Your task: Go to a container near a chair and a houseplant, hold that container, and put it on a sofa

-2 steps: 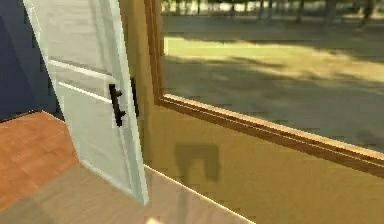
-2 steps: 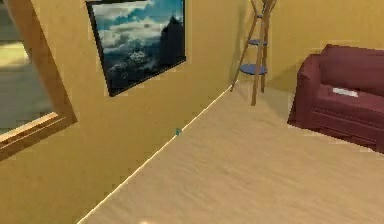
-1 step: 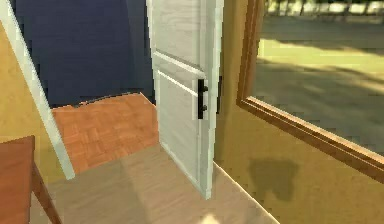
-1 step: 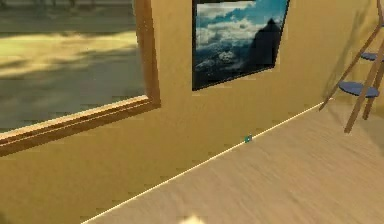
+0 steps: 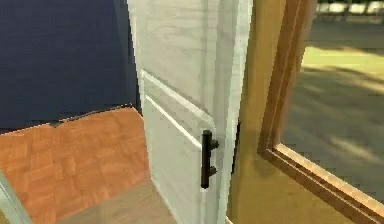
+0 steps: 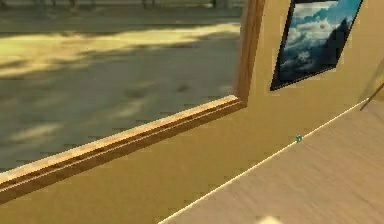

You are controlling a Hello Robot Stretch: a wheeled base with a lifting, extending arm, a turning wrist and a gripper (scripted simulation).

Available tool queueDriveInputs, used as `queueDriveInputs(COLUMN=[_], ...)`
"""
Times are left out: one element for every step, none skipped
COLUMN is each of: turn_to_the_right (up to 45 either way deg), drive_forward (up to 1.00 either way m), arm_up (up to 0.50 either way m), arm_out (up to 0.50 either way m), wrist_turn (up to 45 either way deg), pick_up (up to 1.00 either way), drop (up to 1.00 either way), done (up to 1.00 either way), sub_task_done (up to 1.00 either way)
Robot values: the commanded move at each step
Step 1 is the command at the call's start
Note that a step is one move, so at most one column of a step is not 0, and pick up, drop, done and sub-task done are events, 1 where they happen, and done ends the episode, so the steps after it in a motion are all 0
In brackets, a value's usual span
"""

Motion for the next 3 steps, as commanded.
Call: queueDriveInputs(turn_to_the_right=[-45.0, -45.0, -45.0], drive_forward=[0.00, 0.00, 0.00], arm_up=[0.00, 0.00, 0.00], arm_out=[0.00, 0.00, 0.00], wrist_turn=[0.0, 0.0, 0.0], pick_up=[0.00, 0.00, 0.00], drop=[0.00, 0.00, 0.00], done=[0.00, 0.00, 0.00], sub_task_done=[0.00, 0.00, 0.00])
